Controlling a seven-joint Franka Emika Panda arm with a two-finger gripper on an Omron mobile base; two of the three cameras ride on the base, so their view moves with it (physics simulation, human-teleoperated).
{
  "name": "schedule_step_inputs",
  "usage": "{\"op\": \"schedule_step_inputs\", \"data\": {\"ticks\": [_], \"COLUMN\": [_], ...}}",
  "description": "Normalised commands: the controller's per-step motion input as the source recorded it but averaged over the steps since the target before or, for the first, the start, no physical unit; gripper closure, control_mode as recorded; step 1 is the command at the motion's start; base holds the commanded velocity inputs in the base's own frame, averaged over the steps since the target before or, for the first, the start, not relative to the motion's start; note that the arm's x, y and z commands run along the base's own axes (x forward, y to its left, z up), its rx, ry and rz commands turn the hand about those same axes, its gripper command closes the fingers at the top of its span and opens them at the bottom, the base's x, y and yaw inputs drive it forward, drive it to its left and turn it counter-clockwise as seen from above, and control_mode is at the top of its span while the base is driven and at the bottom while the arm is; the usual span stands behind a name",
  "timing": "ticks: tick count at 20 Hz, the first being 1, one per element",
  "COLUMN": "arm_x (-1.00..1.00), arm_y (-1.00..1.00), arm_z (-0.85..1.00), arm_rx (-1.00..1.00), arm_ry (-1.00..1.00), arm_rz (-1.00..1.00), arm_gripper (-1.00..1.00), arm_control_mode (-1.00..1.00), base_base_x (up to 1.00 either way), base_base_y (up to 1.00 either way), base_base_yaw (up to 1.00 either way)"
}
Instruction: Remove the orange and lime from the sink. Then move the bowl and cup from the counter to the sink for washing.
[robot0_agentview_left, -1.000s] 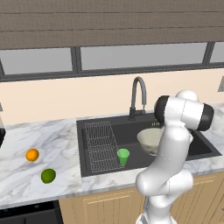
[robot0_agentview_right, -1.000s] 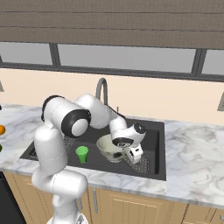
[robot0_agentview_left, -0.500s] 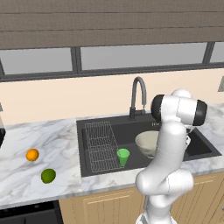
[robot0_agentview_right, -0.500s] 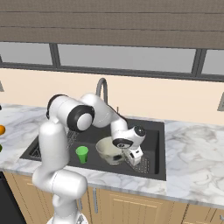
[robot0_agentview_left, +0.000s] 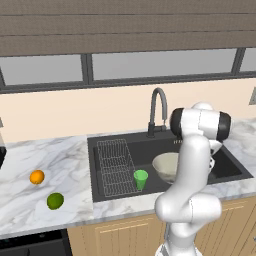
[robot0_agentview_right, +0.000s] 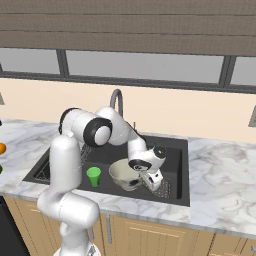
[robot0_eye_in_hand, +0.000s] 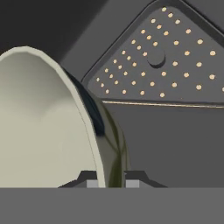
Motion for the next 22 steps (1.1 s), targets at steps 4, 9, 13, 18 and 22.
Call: {"op": "schedule_step_inputs", "data": {"ticks": [4,9,13,18,22], "arm_x": [0.12,0.11,0.09,0.06,0.06], "arm_y": [0.04,0.02,0.01,0.00,0.05], "arm_z": [-0.22,-0.22,-0.19,-0.10,-0.04], "arm_rx": [0.00,0.00,0.00,0.00,0.00], "arm_ry": [0.00,0.00,0.00,0.00,0.00], "arm_rz": [0.04,0.04,0.05,0.05,0.04], "arm_gripper": [1.00,1.00,1.00,1.00,1.00], "arm_control_mode": [-1.00,-1.00,-1.00,-1.00,-1.00], "base_base_x": [0.00,0.00,0.00,0.00,0.00], "base_base_y": [0.00,0.00,0.00,0.00,0.00], "base_base_yaw": [0.00,0.00,0.00,0.00,0.00]}}
